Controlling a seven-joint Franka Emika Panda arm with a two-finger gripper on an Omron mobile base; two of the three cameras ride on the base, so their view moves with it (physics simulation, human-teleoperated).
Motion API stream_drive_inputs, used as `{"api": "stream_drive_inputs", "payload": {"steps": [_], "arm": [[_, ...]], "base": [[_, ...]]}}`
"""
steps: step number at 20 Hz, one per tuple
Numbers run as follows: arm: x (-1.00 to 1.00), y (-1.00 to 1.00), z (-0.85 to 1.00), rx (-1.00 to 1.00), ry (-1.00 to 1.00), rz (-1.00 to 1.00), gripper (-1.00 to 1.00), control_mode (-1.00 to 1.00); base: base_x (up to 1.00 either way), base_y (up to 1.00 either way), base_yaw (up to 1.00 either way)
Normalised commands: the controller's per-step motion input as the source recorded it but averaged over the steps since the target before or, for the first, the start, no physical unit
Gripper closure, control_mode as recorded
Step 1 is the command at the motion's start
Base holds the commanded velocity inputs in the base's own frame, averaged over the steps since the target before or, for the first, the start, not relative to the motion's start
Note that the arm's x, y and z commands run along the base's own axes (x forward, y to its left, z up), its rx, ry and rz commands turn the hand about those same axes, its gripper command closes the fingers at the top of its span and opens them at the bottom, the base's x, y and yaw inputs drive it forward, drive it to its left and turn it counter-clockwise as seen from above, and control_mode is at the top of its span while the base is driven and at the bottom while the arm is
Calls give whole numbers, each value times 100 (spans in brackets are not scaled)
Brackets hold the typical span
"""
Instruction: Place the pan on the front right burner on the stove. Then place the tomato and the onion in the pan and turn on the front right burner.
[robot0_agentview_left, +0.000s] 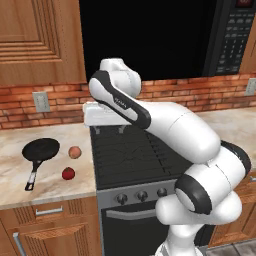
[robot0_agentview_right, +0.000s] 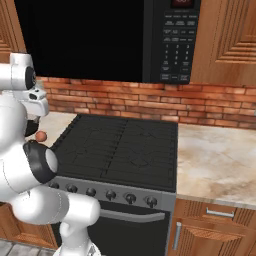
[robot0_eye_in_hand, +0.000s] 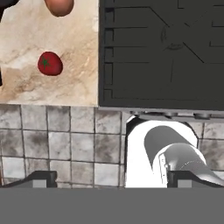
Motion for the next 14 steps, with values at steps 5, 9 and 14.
{"api": "stream_drive_inputs", "payload": {"steps": [5,9,14], "arm": [[0,32,-5,0,9,0,-100,-100],[0,32,-6,0,10,0,-100,-100],[0,32,-2,0,10,0,-100,-100]], "base": [[0,0,0],[0,0,0],[0,0,0]]}}
